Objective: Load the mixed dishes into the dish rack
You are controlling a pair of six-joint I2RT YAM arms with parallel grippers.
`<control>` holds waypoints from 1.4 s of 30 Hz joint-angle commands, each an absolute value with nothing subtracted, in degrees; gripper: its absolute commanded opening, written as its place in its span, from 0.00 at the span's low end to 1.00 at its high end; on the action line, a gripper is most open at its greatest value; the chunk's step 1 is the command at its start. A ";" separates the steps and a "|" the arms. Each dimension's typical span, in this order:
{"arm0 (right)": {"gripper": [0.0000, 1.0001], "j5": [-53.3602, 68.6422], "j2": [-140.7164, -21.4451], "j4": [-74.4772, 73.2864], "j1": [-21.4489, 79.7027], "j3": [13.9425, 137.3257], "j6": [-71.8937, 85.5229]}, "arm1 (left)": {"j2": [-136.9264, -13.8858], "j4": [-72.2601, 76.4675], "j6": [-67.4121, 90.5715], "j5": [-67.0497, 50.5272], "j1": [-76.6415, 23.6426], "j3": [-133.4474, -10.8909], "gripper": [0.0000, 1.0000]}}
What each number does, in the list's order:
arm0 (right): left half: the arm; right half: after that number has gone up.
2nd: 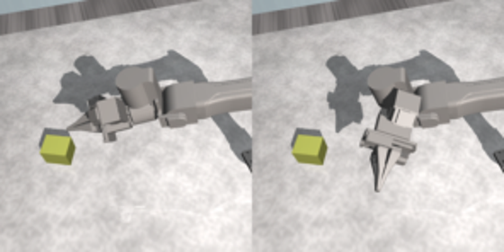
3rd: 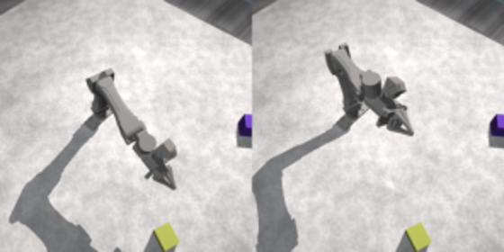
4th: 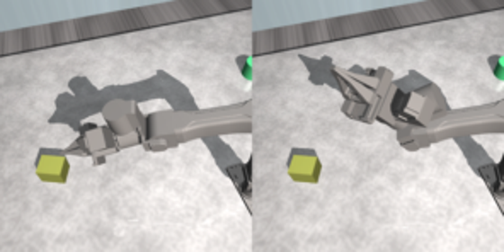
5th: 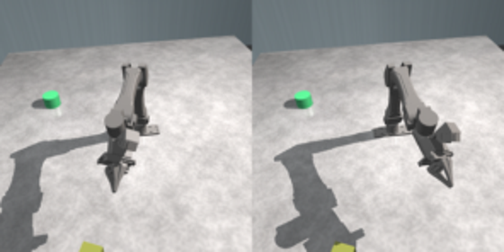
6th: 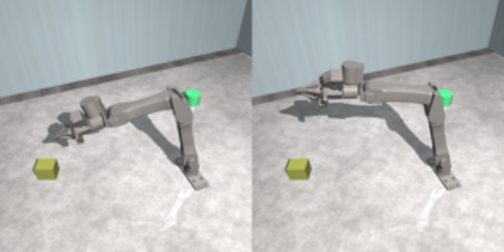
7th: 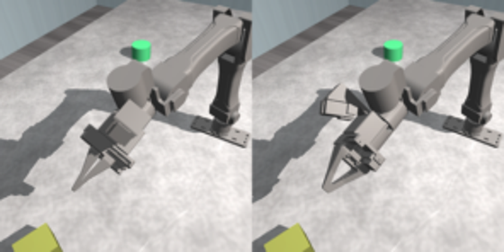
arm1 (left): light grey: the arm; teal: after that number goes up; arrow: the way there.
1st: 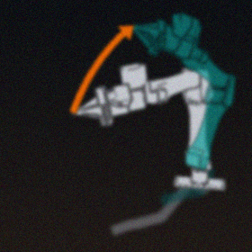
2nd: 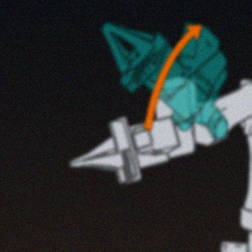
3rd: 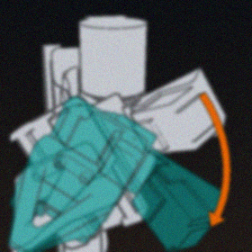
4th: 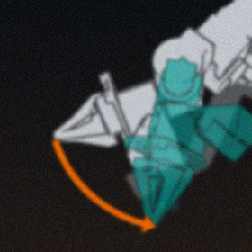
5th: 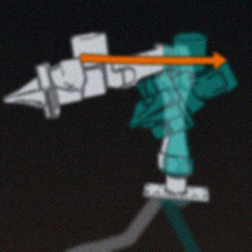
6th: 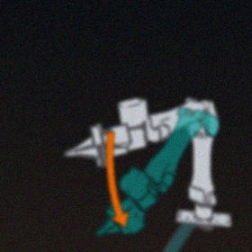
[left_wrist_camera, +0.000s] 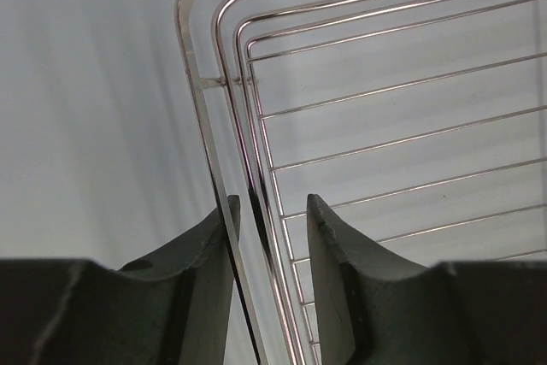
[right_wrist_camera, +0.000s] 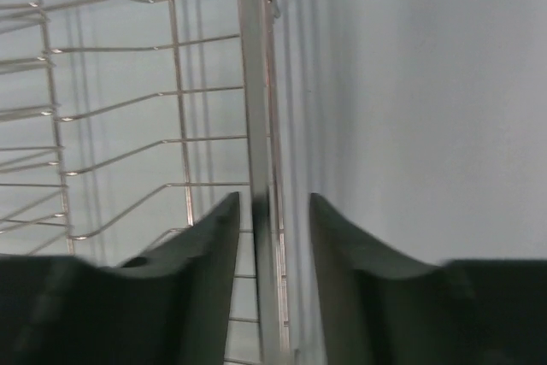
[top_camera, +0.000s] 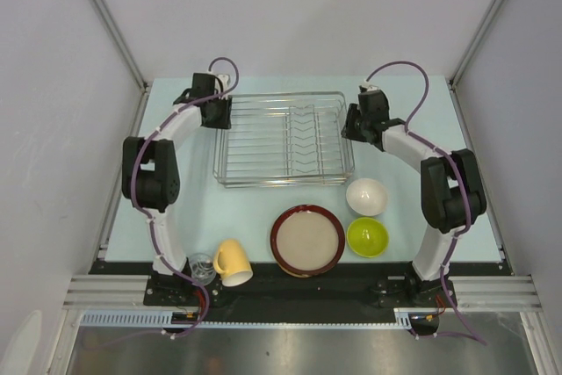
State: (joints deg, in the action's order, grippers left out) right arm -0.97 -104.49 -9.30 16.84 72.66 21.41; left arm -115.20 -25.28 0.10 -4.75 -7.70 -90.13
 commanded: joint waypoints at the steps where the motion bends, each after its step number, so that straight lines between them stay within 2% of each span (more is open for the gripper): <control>1: 0.55 -2.64 -104.95 -8.87 15.56 74.62 21.80 | -115.23 -26.10 1.67 -6.76 -8.79 -94.83 0.43; 2: 0.64 -2.64 -104.51 -9.14 15.47 74.79 21.80 | -114.70 -26.28 1.67 -7.38 -8.79 -94.66 0.45; 4: 0.75 -3.60 -103.63 -9.93 15.29 75.14 21.54 | -112.08 -26.63 1.50 -7.91 -8.79 -92.91 0.47; 5: 0.81 -3.78 -102.49 -10.19 15.29 75.23 21.36 | -110.93 -26.63 1.41 -8.52 -8.79 -92.12 0.52; 9: 0.86 -5.97 -99.15 -12.91 15.03 76.02 20.74 | -104.69 -26.10 0.97 -10.36 -8.79 -87.11 0.62; 10: 0.91 -6.41 -98.36 -14.66 14.94 76.03 20.83 | -102.42 -26.19 1.05 -10.55 -8.79 -85.71 0.68; 14: 0.95 -11.76 -91.43 -21.78 15.03 76.03 21.44 | -96.87 -27.68 0.62 -10.72 -8.70 -83.85 0.81; 18: 0.95 -14.67 -84.76 -31.26 15.47 74.63 22.94 | -90.02 -29.00 -1.30 -11.16 -8.53 -81.74 0.89; 22: 0.86 -15.12 -77.09 -35.59 15.38 69.53 26.00 | -85.96 -29.88 -2.98 -10.29 -8.53 -78.58 0.89; 28: 0.80 -12.57 -67.69 -39.37 15.29 58.37 30.85 | -82.36 -30.41 -4.66 -9.32 -7.12 -74.54 0.89; 35: 0.75 -12.64 -62.76 -41.92 17.05 49.84 36.99 | -80.86 -32.08 -4.92 -10.20 -6.50 -73.57 0.88; 42: 0.70 -17.14 -63.98 -42.45 20.04 45.71 42.27 | -79.37 -32.34 -5.27 -10.55 -5.98 -71.64 0.87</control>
